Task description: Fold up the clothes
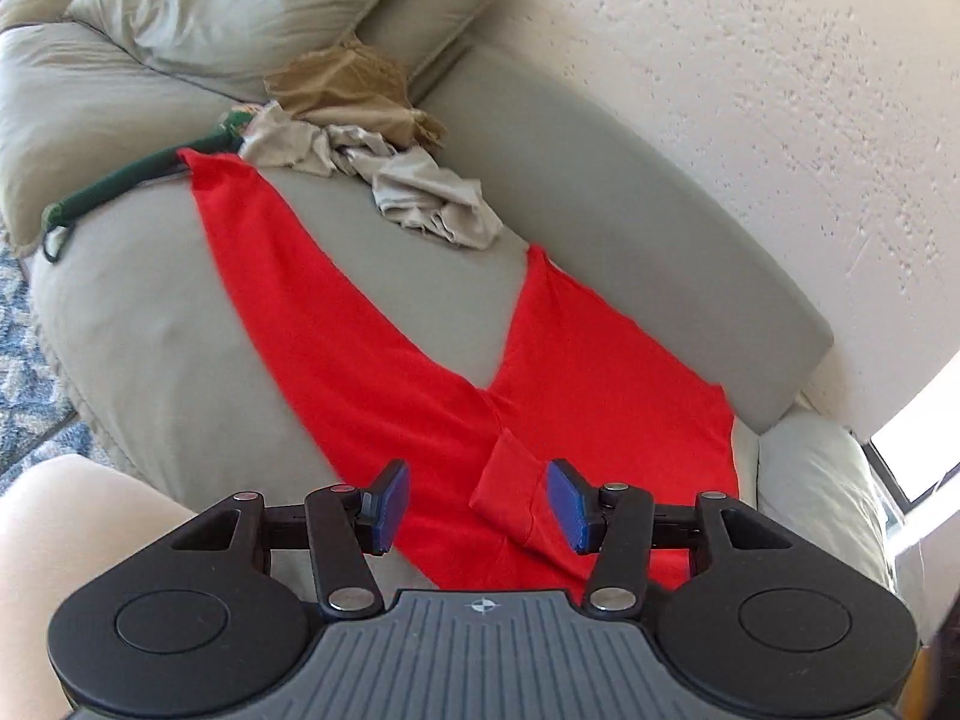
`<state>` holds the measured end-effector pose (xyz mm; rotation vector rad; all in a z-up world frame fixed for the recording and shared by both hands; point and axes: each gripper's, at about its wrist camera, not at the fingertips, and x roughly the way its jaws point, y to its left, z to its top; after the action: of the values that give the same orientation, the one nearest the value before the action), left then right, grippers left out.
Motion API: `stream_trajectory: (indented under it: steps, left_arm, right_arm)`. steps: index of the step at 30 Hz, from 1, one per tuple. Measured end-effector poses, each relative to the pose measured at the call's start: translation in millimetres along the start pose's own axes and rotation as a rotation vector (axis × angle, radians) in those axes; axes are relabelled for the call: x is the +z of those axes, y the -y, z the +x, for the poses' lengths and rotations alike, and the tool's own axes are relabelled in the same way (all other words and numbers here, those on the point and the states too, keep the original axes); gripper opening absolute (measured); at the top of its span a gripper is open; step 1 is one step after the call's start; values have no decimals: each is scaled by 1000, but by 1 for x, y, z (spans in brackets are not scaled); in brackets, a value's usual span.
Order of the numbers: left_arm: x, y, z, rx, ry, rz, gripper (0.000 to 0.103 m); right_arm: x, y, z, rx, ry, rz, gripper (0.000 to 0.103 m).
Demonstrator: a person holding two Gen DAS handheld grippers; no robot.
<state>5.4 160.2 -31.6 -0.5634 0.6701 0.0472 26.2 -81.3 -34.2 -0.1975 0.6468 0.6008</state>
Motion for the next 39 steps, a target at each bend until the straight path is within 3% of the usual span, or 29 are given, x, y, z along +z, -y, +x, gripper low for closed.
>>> stream_trajectory:
  steps: [5,12,17,19,20,23,26,28,30,33,35,39]
  left_arm:
    - [14,2,77,-22,-167,29,40]
    - [20,13,120,-25,-227,92,35]
    - [14,17,126,-74,-206,92,27]
    - [8,30,127,-44,-188,195,18]
    - [5,37,127,-23,-174,256,8]
    - [1,48,115,-40,-79,334,6]
    - [6,49,94,-119,66,303,6]
    - [11,43,85,-123,118,243,6]
    - [16,36,88,-64,105,192,6]
    - [18,25,107,27,-17,131,6]
    - [16,23,113,64,-49,147,6]
    - [13,20,111,56,-59,169,6]
  right_arm:
    - [-29,76,-43,-12,71,182,53]
    - [-79,152,-52,-82,179,569,53]
    - [-84,173,-38,-142,124,635,53]
    - [-90,179,-39,-187,107,666,53]
    - [-94,183,-39,-201,98,686,53]
    - [-101,192,-41,-213,80,750,53]
    - [-107,195,-50,-229,94,794,53]
    - [-111,196,-58,-245,106,807,53]
    - [-114,197,-62,-261,100,822,53]
    - [-120,202,-65,-286,90,877,53]
    - [-126,208,-65,-302,79,930,52]
    - [-139,223,-65,-283,110,1080,47]
